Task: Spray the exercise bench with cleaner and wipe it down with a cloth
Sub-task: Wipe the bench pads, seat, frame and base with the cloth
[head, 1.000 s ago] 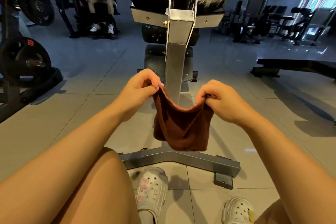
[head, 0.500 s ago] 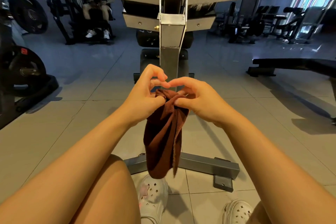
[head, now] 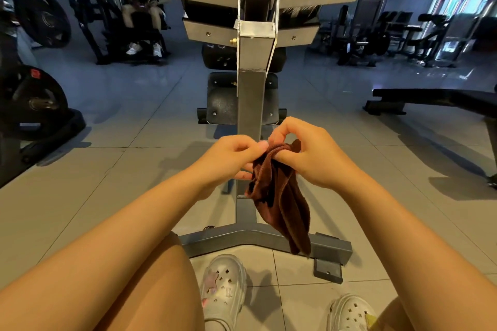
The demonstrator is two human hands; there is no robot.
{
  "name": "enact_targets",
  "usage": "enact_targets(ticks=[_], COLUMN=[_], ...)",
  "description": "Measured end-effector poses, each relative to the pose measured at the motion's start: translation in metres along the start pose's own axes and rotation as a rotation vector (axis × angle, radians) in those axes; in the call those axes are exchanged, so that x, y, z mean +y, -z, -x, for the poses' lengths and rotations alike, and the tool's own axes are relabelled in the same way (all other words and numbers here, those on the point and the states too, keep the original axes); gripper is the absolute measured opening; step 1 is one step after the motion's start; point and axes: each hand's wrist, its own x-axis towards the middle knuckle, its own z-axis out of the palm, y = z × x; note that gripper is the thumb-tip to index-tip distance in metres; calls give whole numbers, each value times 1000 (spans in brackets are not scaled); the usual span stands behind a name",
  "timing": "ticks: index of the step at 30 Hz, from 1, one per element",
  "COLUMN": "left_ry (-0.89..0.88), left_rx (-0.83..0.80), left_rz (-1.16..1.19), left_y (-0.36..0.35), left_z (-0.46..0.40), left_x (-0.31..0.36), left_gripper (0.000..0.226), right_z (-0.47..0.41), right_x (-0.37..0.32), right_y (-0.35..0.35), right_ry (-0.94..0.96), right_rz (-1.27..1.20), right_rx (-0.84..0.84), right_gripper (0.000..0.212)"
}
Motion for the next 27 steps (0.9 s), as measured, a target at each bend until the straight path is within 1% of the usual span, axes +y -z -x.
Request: enact_targets(ticks=[2, 3, 4, 6, 9, 11, 13, 18, 21, 24, 27], left_ry=[-11, -17, -27, -76, -189, -239, -252, -240, -196, -125, -3], left_rx=[19, 25, 37, 114, 251, 315, 347, 307, 261, 196, 84], left_rz=[122, 157, 151, 10, -230, -359, -435, -536, -636, -739, -742], left_y=[3, 6, 8, 10, 9, 11, 14, 15, 18, 15, 7], left_z=[0, 1, 1, 0, 0, 1, 1, 0, -2, -5, -6], left_x=[2, 3, 3, 2, 1, 0, -1, -7, -12, -16, -21], left_gripper=[11, 6, 7, 13, 17, 19, 21, 23, 23, 30, 24], right_z=[1, 1, 2, 3, 5, 6, 6, 6, 5, 6, 8], right_x=[3, 3, 3, 2, 0, 1, 4, 5, 6, 5, 4], right_y=[0, 2, 3, 6, 7, 5, 5, 7, 11, 13, 15], right_ry=[-30, -41, -45, -48, -58, -59, -58, -72, -72, -59, -60], right_rz=[-21, -27, -26, -23, -7, 56, 128, 134, 175, 193, 227], right_rx=[-15, -19, -27, -70, -147, -143, -115, -94, -69, -41, -23], right_gripper=[16, 18, 17, 17, 24, 23, 18, 19, 11, 9, 11])
